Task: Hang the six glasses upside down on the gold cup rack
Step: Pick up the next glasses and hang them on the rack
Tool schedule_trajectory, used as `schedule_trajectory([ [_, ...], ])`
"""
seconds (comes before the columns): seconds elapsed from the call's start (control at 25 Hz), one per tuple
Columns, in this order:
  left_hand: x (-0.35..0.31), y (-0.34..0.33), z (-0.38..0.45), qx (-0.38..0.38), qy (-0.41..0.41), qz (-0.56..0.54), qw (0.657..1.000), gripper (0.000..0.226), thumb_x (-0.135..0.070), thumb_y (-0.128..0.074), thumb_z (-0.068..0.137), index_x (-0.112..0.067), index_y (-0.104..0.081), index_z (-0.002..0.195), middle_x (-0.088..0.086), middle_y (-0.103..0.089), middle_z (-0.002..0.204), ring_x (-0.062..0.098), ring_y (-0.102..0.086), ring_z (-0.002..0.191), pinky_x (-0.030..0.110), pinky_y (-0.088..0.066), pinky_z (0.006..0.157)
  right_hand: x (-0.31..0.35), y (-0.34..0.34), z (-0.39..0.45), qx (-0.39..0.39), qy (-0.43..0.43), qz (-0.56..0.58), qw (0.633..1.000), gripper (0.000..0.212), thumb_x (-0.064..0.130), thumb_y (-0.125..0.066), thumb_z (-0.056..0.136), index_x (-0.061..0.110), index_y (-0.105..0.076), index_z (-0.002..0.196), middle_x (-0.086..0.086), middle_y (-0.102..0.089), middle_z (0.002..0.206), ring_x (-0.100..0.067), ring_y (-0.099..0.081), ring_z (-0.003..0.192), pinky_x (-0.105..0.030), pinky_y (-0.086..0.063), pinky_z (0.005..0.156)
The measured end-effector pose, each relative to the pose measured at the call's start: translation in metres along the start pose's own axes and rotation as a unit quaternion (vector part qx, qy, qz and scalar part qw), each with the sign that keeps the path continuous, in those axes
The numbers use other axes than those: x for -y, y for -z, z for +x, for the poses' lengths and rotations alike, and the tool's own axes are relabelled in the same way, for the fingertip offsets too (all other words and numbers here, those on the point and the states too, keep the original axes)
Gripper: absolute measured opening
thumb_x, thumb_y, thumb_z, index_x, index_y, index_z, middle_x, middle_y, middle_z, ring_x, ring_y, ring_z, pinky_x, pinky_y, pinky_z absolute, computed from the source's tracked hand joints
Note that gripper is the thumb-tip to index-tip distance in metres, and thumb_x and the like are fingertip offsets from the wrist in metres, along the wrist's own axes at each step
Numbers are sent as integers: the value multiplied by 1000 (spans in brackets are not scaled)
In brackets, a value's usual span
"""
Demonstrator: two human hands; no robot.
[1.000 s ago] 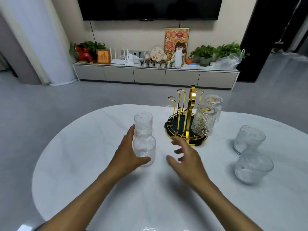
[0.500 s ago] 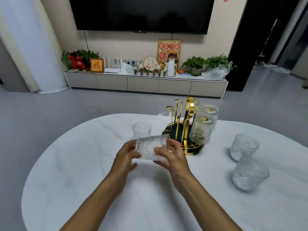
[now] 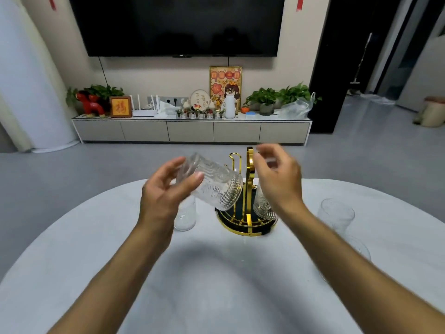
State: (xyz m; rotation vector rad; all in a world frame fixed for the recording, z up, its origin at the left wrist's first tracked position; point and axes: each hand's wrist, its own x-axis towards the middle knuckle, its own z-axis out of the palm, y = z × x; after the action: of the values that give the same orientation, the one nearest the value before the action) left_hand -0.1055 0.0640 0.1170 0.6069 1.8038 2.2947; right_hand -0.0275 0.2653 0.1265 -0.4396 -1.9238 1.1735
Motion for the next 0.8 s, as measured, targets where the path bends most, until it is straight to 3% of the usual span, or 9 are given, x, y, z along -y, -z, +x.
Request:
schedule_trajectory([
  [0.04,-6,-9,12,8,-26,53,998,64,-32,-88,61,-23,-65,120,-4,-73,109,12,-70,94,22,-54,74,0,2,23,5,69,-137,988,33,35,-53,89,23,-65,116,3,-70,114,-14,-63,103,-41,-54,85],
  [0.08,-10,-19,22,17,-46,103,993,67,-33,-89,60,-24,-64,122,-3,-72,110,13,-70,94,21,-55,72,-2,2,44,59,99,-256,960,36,30,-50,92,19,-60,125,-2,-67,124,-20,-59,112,-43,-50,91],
  [0.2,-4,-46,45,46,-75,243,966,74,-34,-89,62,-23,-60,128,2,-68,116,19,-68,96,34,-59,80,-19,-6,75,223,83,-399,885,35,28,-46,98,14,-57,128,-12,-64,130,-34,-55,116,-50,-48,94],
  [0.32,16,-61,52,72,-94,353,928,76,-39,-87,62,-24,-58,131,4,-63,124,24,-63,105,45,-55,90,-32,-4,76,229,109,-392,884,28,19,-43,96,12,-62,116,-14,-69,118,-38,-59,108,-53,-51,87],
  [0.56,45,-69,52,114,-83,433,890,77,-39,-86,62,-19,-58,131,4,-61,130,22,-58,114,40,-51,94,-28,0,77,223,92,-383,891,47,14,-37,90,28,-61,128,-4,-65,132,-33,-56,120,-51,-48,95],
  [0.8,64,-69,54,128,-48,425,895,79,-38,-85,66,-21,-53,136,4,-56,137,24,-54,119,42,-49,97,-30,2,74,214,88,-393,890,43,14,-38,89,25,-61,123,-7,-67,129,-36,-55,117,-53,-48,93],
])
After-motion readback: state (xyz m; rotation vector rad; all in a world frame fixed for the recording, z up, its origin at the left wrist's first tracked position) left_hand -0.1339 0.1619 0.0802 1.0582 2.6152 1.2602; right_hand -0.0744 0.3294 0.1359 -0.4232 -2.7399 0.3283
